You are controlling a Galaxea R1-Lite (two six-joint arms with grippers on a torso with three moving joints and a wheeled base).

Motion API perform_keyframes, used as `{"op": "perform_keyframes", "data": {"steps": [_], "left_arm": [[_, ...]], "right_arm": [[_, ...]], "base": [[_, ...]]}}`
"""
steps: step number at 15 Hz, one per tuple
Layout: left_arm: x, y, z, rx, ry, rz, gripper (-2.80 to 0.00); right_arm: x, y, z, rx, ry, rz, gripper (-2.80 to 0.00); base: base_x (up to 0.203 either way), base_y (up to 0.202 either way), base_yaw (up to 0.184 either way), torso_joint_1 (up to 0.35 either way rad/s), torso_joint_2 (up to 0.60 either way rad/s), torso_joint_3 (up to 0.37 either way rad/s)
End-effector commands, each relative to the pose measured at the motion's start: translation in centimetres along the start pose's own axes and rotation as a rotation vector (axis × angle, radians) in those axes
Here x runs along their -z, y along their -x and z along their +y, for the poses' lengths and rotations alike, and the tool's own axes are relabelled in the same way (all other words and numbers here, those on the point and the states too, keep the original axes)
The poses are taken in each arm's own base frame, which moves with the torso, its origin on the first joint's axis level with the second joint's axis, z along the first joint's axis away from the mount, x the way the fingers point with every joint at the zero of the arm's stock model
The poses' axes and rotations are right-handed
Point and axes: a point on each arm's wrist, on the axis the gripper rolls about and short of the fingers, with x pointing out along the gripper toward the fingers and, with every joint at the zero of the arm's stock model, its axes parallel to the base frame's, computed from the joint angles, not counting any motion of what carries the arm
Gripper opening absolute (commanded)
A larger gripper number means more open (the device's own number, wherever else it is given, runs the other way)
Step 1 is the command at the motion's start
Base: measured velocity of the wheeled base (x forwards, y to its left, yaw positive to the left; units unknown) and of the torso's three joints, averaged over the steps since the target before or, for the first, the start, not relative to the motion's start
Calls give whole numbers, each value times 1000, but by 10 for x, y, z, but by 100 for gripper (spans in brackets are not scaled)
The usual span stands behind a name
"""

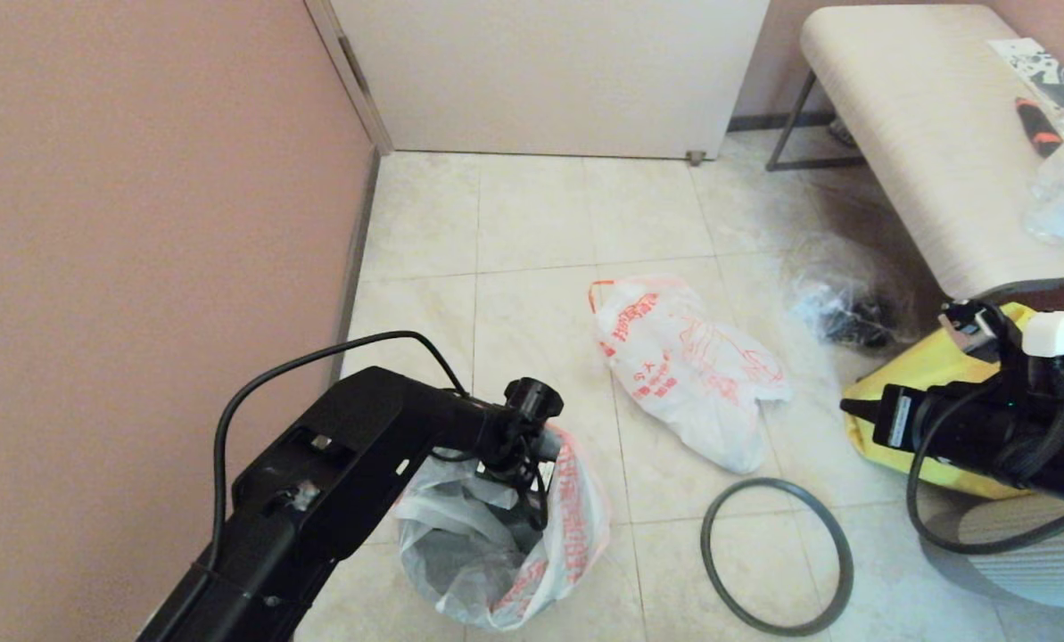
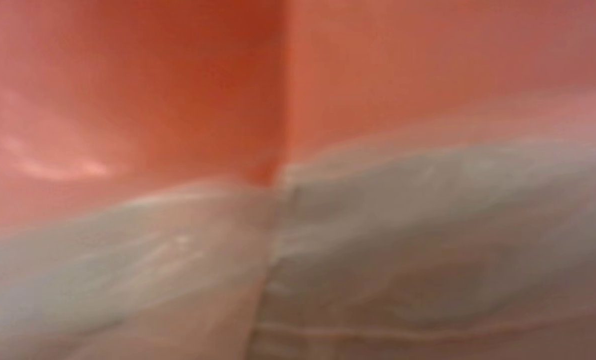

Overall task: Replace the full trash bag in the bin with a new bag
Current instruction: Put the new garbage bag on the trash can

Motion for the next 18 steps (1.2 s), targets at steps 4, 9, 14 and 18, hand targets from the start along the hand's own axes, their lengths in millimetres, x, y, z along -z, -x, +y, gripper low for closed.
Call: {"op": "perform_keyframes", "data": {"steps": [4, 9, 14, 18], "left_arm": [[-14, 64, -4, 36, 50, -126, -280], [-23, 94, -6, 52, 81, -179, -280], [-18, 94, -6, 43, 49, -93, -280], [-32, 99, 1, 75, 80, -59, -280]], "right_arm": [[-10, 32, 9, -22, 16, -92, -280], [-13, 54, 13, -12, 23, -112, -280], [-9, 50, 13, -9, 24, -76, -280], [-6, 43, 11, 0, 23, -54, -280]], "base": [[0, 0, 0, 0, 0, 0], [0, 0, 0, 0, 0, 0], [0, 0, 0, 0, 0, 0], [0, 0, 0, 0, 0, 0]]}}
